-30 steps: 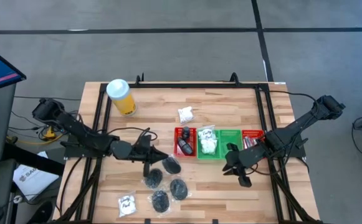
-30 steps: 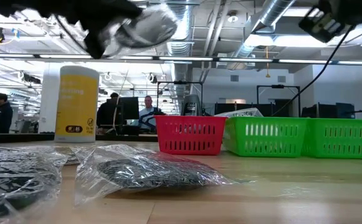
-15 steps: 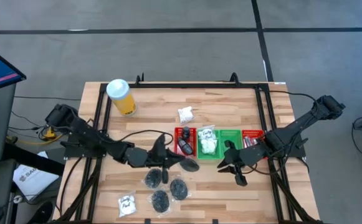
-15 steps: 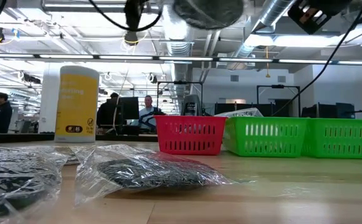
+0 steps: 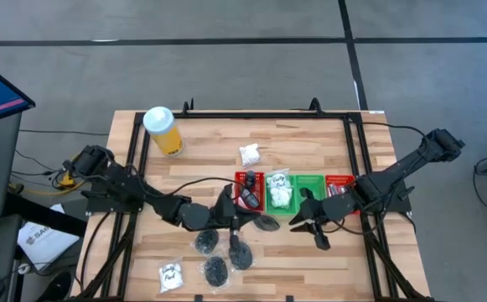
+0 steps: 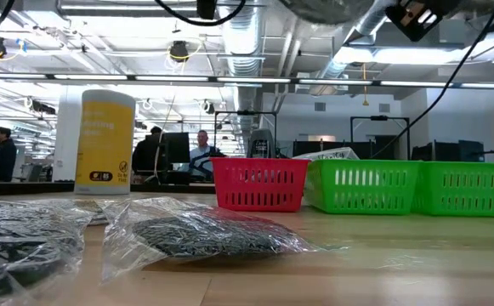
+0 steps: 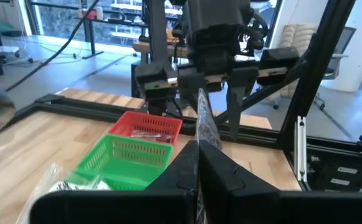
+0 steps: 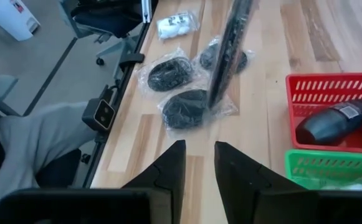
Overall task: Pick & Place Travel size toiletries
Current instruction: Put the black hairbrush into the right green bin
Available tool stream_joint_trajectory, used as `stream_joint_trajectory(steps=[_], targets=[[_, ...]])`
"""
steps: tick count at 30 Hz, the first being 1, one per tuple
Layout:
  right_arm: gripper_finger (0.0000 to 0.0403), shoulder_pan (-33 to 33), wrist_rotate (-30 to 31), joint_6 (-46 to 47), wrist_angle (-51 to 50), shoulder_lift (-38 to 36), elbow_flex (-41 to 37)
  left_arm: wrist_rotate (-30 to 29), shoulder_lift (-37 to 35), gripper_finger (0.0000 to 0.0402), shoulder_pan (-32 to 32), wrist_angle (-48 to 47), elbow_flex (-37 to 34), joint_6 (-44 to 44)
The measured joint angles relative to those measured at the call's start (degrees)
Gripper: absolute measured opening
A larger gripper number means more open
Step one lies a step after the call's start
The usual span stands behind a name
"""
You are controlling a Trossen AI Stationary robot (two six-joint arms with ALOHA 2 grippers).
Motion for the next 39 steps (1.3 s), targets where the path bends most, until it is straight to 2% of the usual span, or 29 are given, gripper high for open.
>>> stream_joint_trajectory(steps=[12, 19, 30, 39], targets=[[0.0143, -2.83, -0.13, -2.56, 6.31, 0.02, 0.0, -1.95, 0.0, 0.0, 0.15, 0.22, 0.15, -0.02], [0.0165, -5.23, -0.13, -3.15, 8.16, 0.35, 0.0, -1.95, 0.0, 0.0, 0.38, 1.17, 0.15, 0.08], [0.0168, -6.9, -0.59, -3.22, 12.84, 3.96, 0.12, -1.97, 0.88, 0.0, 1.53, 1.52, 1.1, 1.39], [0.0138, -6.64, -0.8, -4.01, 12.0, 4.63, 0.0, -1.94, 4.36, 0.0, 2.67, 1.83, 3.63, 3.22]])
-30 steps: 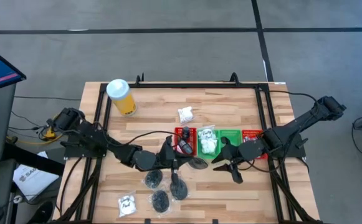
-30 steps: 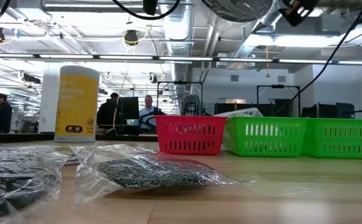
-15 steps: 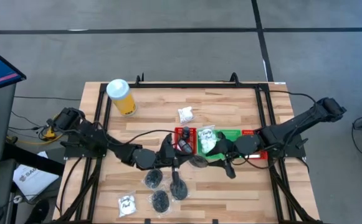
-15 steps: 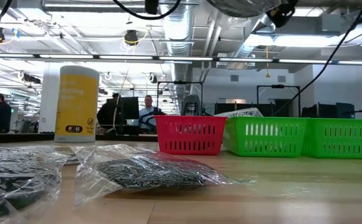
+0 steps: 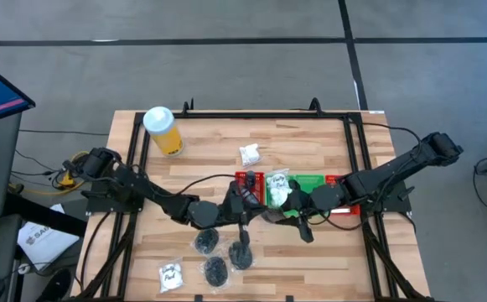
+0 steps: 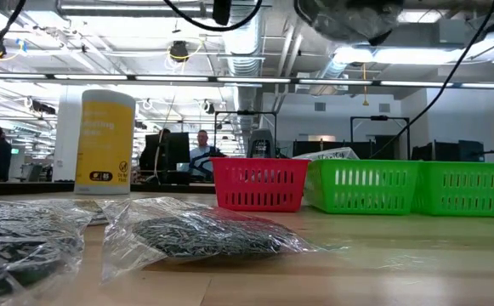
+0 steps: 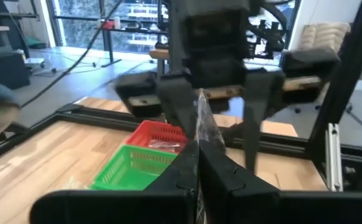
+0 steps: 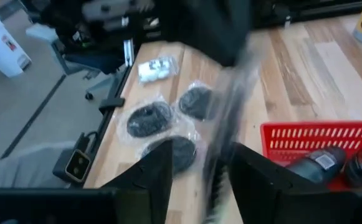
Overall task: Pick & Place Travel size toiletries
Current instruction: Put the black hairbrush into the right green bin
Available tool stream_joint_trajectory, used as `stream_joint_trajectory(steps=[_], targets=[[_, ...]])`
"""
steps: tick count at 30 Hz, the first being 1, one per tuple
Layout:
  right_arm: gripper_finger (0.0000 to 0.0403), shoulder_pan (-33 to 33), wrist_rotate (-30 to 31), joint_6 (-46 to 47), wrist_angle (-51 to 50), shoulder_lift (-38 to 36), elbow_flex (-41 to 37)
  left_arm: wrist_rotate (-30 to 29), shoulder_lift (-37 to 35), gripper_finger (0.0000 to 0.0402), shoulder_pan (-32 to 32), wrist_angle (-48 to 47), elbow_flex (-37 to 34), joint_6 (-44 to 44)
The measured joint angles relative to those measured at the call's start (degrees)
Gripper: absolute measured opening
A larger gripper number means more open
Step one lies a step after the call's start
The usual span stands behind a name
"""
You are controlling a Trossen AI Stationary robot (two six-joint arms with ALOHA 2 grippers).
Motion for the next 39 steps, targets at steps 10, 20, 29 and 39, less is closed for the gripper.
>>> stream_joint_trajectory(steps=[10, 20, 29, 39], targets=[[0.0036, 0.84, -0.04, -0.46, -0.4, -0.11, 0.0, 0.18, -0.2, 0.0, -0.11, -0.29, 0.02, -0.25], [0.0024, 0.82, -0.23, -1.55, -0.85, -0.11, 0.0, 2.84, -0.23, 0.0001, -0.1, -0.36, 0.02, -0.26], [0.0016, 0.75, 1.97, -1.66, -6.73, -2.05, 0.02, 2.94, -0.23, 0.0046, -0.18, -0.58, 0.0, -0.25], [0.0016, 0.75, 6.42, 5.36, -21.93, -8.13, 0.02, 2.92, -0.71, 0.0078, -0.25, -0.55, -0.02, 0.04]])
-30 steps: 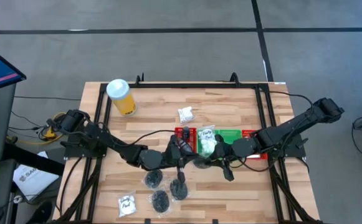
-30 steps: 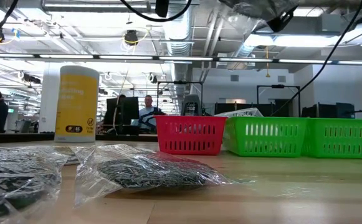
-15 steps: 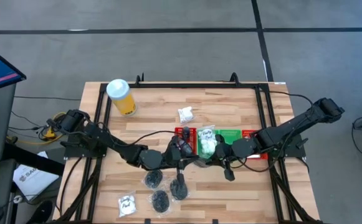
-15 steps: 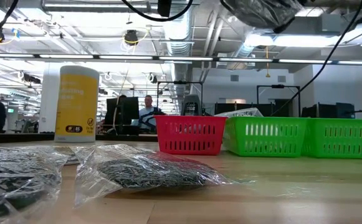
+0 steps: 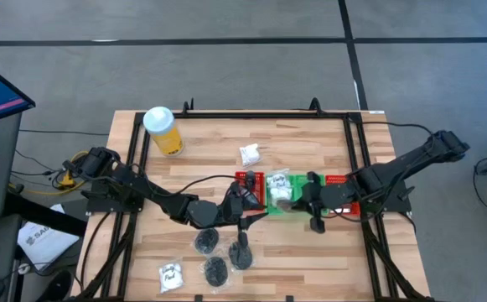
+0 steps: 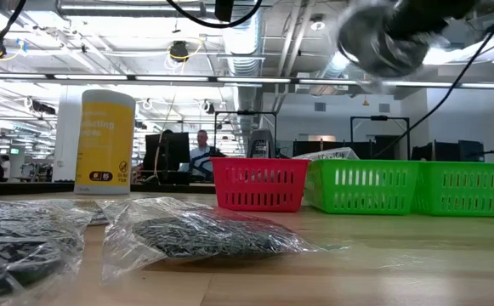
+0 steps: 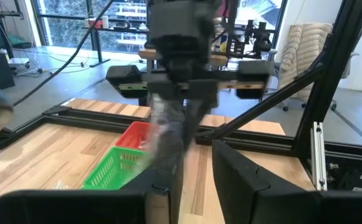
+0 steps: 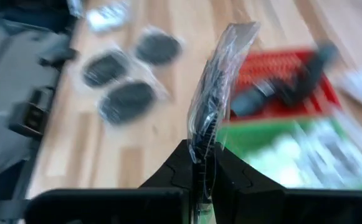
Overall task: Pick & Place Travel size toiletries
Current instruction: Put the black hairbrush into the right green bin
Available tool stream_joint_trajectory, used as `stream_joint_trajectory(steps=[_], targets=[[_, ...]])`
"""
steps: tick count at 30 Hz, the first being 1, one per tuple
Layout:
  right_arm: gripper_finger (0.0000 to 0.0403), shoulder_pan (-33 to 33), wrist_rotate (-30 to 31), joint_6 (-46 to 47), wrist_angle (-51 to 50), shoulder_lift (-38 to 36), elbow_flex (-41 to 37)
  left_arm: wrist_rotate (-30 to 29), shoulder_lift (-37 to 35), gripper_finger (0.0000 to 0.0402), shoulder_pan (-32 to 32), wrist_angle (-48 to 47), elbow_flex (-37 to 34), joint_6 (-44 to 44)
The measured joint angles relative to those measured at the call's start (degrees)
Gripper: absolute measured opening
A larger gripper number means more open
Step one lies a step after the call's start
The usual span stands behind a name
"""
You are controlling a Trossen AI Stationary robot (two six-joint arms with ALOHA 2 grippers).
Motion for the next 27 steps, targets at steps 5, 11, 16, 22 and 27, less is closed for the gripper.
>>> stream_joint_trajectory(steps=[5, 11, 16, 22, 27], targets=[[0.0016, -0.03, 2.83, 6.4, -10.85, -2.18, 0.0, -0.01, 0.0, 0.0077, 0.0, -0.12, 0.0, 0.05], [0.0016, -1.44, 3.61, 12.01, -20.31, -2.93, 0.0, -0.01, 0.0, 0.0076, 0.0, -0.14, 0.0, -0.03], [0.0016, -2.78, 3.78, 13.51, -24.59, -2.93, 0.0, -0.01, 0.0, 0.0076, 0.0, -0.15, -0.02, -0.25], [0.0016, -5.1, 3.78, 15.64, -30.48, -2.9, 0.0, -0.01, 0.0, 0.0076, 0.0, -0.26, -0.02, -0.28], [0.0016, -6.95, 3.19, 15.58, -31.24, -2.45, 0.0, -0.01, 0.0, 0.0077, -0.02, -0.34, -0.02, -0.31]])
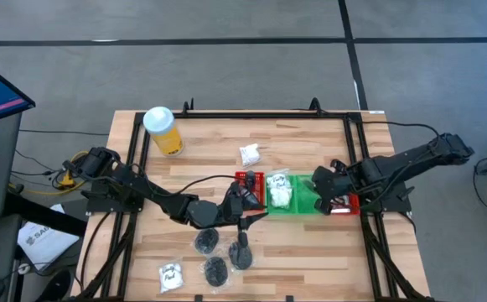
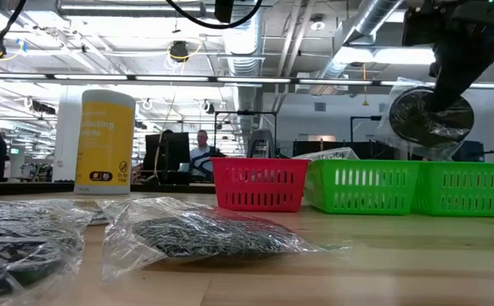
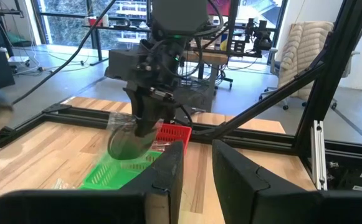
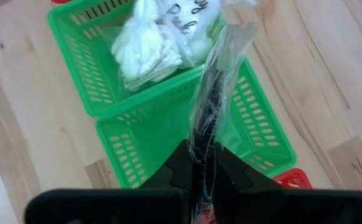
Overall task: Pick & Place Travel size toiletries
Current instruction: Put the black hairbrush into the right green bin
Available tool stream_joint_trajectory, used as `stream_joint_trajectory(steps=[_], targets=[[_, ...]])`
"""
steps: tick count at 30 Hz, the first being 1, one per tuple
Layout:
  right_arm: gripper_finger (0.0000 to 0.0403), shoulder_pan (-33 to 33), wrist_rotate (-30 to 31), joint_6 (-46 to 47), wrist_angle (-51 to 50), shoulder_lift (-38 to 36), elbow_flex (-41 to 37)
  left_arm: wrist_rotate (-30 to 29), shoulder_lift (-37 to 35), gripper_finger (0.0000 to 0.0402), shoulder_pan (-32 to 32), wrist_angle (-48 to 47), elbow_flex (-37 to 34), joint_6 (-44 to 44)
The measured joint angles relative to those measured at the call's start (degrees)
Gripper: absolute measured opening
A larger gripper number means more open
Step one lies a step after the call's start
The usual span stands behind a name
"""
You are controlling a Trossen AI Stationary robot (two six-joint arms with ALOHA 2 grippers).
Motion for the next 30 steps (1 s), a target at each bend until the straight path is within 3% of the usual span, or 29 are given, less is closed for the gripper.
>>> stream_joint_trajectory(steps=[10, 30], targets=[[0.0016, -1.75, -1.11, -0.33, -1.72, 0.01, -0.06, 0.0, 0.0, 0.0077, 0.0, -0.2, 0.0, -0.02], [0.0018, -4.82, -5.14, -1.5, 4.46, 0.01, -8.22, -0.02, 0.0, 0.0077, 0.0, -0.46, -0.02, -0.04]])
